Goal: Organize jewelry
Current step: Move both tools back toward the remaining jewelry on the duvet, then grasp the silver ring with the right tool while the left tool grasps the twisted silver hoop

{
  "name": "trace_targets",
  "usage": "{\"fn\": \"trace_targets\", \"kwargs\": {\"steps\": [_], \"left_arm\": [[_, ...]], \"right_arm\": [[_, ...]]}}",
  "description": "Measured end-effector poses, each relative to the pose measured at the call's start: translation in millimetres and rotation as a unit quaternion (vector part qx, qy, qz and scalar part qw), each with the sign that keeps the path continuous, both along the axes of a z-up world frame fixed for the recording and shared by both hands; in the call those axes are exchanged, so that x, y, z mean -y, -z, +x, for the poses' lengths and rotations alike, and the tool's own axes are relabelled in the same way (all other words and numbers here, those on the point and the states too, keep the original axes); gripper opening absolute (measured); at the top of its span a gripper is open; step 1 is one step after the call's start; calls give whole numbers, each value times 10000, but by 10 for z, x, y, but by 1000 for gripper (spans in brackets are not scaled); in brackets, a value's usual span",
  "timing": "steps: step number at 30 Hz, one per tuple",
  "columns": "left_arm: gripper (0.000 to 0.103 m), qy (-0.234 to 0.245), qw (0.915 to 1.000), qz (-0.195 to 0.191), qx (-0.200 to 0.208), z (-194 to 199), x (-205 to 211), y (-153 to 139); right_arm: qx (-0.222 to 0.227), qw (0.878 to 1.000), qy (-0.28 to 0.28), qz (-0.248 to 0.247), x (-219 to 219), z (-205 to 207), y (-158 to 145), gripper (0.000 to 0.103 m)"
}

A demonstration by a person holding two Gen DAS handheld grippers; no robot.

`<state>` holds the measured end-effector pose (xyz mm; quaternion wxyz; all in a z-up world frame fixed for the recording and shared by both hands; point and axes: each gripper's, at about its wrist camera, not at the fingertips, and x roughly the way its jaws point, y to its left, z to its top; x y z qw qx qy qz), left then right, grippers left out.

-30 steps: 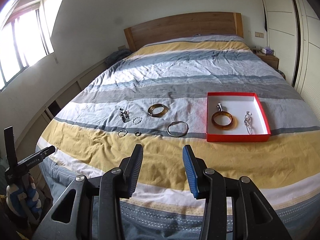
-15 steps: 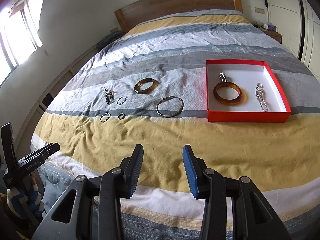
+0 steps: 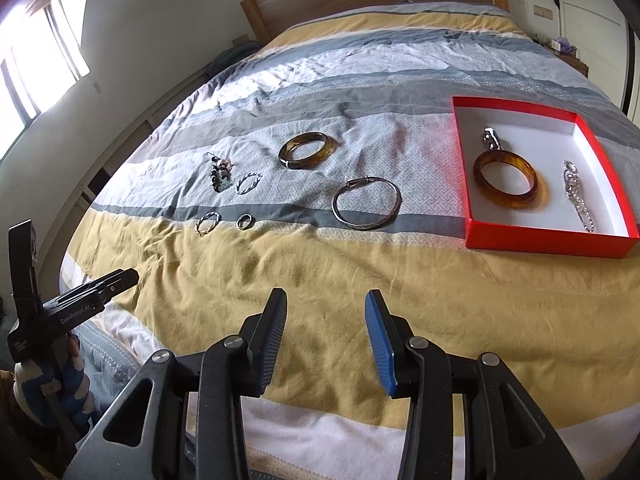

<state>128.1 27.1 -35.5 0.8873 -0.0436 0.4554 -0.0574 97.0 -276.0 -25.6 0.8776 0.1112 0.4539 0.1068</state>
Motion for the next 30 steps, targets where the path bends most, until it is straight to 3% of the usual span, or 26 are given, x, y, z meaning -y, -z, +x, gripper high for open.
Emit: {"fn": "trace_targets", "kwargs": {"steps": [10,21,27,30], "left_arm": [[38,-43,9998,-194,22,357,-65,101],[30,121,9989,-450,-44,962,68,358],[16,173,9984,-379,-375,1225,146,636],[5,125,9988,-338,-322,1262,111,703]], "right_arm": [[-5,9989,-465,-7,-388,330,109,40],[-57,9948,-1014,-27,-841,756,387,37],[-45,9922,-1246,-16,-1042,968,517,34],[-31,9913,-1318,-16,-1124,1069,575,32]]}}
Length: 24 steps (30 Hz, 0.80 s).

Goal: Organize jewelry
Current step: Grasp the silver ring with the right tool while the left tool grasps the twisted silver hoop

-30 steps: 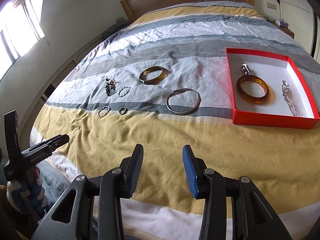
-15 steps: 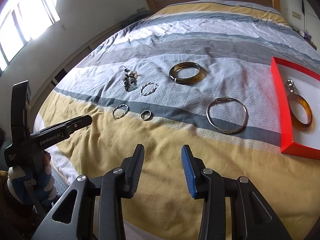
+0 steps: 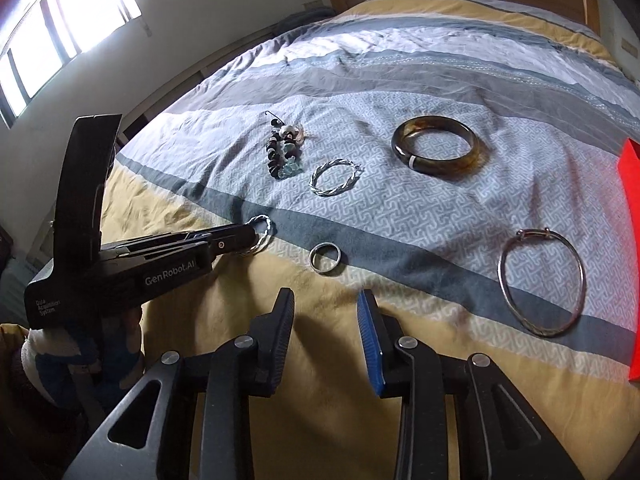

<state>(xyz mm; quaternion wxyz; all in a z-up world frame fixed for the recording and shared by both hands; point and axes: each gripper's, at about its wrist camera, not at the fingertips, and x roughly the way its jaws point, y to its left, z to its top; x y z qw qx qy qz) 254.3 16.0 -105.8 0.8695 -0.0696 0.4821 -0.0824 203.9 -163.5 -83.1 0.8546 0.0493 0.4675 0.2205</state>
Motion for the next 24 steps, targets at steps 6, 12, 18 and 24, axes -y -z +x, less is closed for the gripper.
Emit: {"fn": "trace_targets", "kwargs": {"steps": [6,12,18,24], "left_arm": [[5,-234,9992,-153,268,-47,-128,10],[5,-282,9986,-277,340,-56,-189,14],[5,-250,9987,-200,399,-82,-154,-28],[5,-115,9985,-88,525,-181,-32,-213]], "right_arm": [[73,9999,-114,-95,-133,177,99,28],[124,9997,-127,-185,-181,284,181,21],[201,9996,-114,-190,-179,255,145,20],[302,9995,3,-121,-48,107,-75,20]]}}
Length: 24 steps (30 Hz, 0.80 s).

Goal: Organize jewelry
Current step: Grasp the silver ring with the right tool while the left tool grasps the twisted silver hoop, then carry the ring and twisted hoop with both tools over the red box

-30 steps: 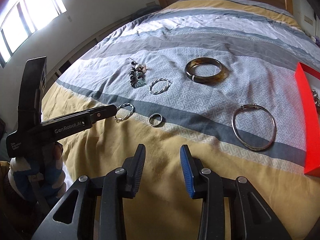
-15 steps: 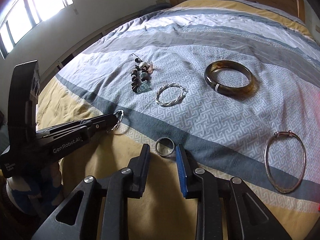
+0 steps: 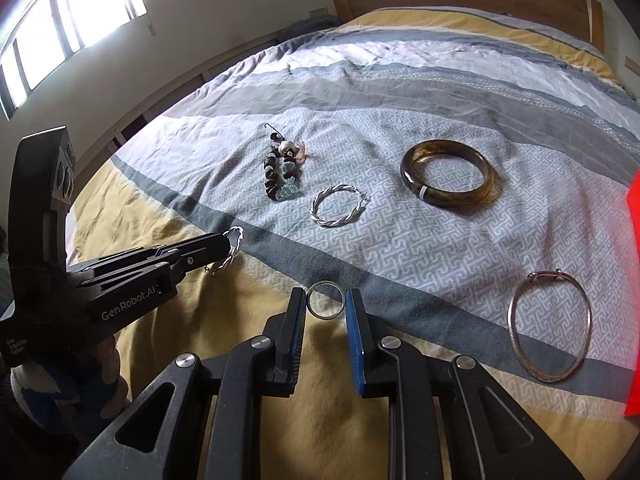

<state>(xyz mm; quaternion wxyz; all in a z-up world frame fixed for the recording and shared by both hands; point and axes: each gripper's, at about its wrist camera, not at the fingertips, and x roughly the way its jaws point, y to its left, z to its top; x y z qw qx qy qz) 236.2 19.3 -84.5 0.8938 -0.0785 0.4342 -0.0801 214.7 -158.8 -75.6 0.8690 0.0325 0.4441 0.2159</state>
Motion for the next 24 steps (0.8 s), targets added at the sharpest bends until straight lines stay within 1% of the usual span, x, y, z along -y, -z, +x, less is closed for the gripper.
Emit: {"fn": "trace_targets", "kwargs": {"steps": [7,12,16,20,24], "left_arm": [[5,218,9997,-48,66,-240,255,-321],[5,538,9984,-140,115,-391,594,-547],[5,931,9953,-219,116,-458,1010,-668],[5,1445,9892,-227,85,-465,1563,-714],[5,1931,9808,-253,12,-349,2171,-720]], "right_arm": [[271,9991,329,21,321,-305,-419,20],[409,9966,713,-16,738,-576,-633,20],[487,9920,1159,-63,1248,-796,-729,20],[503,9848,1646,-240,1853,-928,-746,20],[495,9782,1980,-389,2411,-880,-739,20]]}}
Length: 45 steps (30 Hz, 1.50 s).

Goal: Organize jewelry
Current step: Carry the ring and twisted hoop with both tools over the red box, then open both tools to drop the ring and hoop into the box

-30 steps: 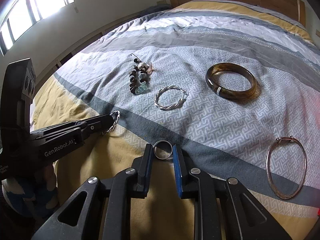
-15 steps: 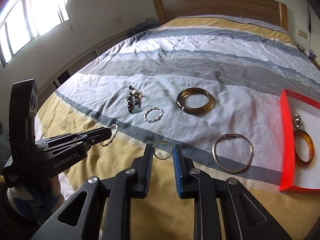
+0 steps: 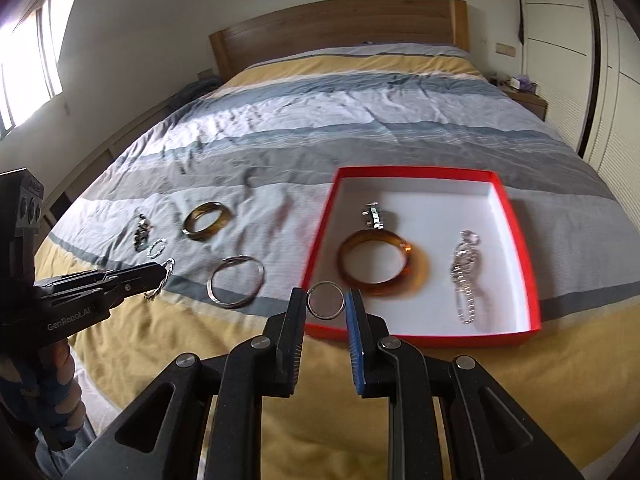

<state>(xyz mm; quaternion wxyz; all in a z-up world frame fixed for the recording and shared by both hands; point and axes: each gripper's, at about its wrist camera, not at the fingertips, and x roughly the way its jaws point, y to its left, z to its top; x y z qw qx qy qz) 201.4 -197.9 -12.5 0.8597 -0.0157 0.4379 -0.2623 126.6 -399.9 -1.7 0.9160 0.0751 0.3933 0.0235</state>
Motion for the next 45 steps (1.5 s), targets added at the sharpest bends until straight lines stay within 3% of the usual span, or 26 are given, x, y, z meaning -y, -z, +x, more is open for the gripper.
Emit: {"fn": "trace_targets", "kwargs": {"steps": [10,19,27,35,40,45], "left_arm": [[5,681,9970,363,115,852,1437,78],[5,754,9915,1057,-13,1378,2059,515],[5,726,9877,1352,-297,1583,2143,714],[7,471,9918,1113,-407,1649,1969,697],[7,522,9940,883,-375,1532,1768,470],[10,600,9960,647,-167,1240,1524,-40]], "right_arm": [[-379,9991,164,-118,949,903,226,20],[-869,9950,132,-466,1303,1513,517,20],[-1300,9870,-106,-937,1228,1693,728,20],[-1337,9836,-22,-1207,1189,1627,684,22],[-1086,9869,105,-1190,1216,1407,392,24],[-746,9912,243,-1066,1152,1050,-105,25]]}}
